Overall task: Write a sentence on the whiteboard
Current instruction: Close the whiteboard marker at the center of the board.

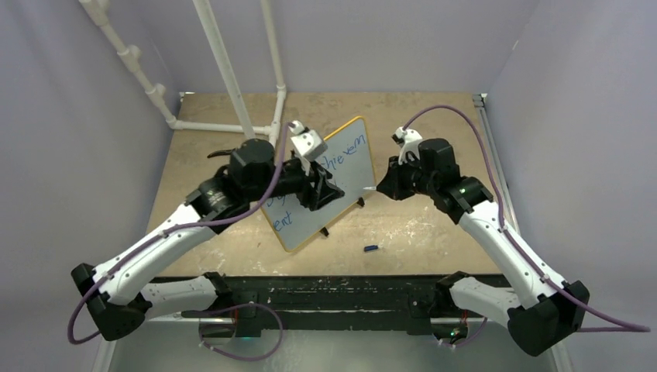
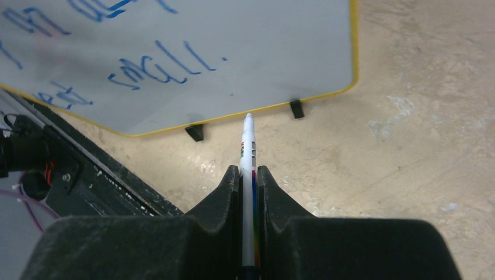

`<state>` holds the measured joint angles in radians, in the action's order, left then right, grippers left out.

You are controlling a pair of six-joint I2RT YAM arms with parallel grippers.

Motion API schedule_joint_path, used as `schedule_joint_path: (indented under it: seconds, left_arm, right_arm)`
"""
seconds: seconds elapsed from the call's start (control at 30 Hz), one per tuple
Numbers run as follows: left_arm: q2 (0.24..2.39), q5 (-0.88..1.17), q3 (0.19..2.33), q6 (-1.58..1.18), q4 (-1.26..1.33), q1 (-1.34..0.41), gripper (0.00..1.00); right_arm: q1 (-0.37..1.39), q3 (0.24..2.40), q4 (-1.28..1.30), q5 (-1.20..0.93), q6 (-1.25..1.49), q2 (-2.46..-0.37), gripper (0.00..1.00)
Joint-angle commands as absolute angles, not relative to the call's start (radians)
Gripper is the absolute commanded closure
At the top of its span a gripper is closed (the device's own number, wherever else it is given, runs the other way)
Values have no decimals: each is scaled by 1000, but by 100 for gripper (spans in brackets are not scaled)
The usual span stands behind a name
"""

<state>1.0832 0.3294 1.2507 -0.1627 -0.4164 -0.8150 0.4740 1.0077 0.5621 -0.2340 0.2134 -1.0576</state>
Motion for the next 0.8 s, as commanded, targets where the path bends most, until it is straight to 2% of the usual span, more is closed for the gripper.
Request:
schedule_joint_path:
  seconds: [0.0, 0.23, 0.4, 0.5, 0.6, 0.77]
  left_arm:
    - [1101, 243, 1060, -248, -132, -933, 47]
    - [1189, 40, 835, -184, 188, -1198, 49]
    - [1275, -86, 740, -167, 321, -1265, 52]
    - [1249, -114, 721, -128, 356, -1266, 49]
    - [1244, -146, 780, -56, 276, -1265, 47]
    - [1244, -177, 829, 52, 193, -1264, 43]
  right_arm:
    - [361, 993, 545, -340, 236, -1048, 100]
    - [324, 918, 529, -193, 355, -953, 100]
    - [324, 874, 508, -167, 397, -879, 100]
    - [324, 877, 540, -251, 364, -878, 100]
    - [323, 888, 587, -353, 283, -904, 100]
    - [325, 854, 643, -649, 207, -933, 100]
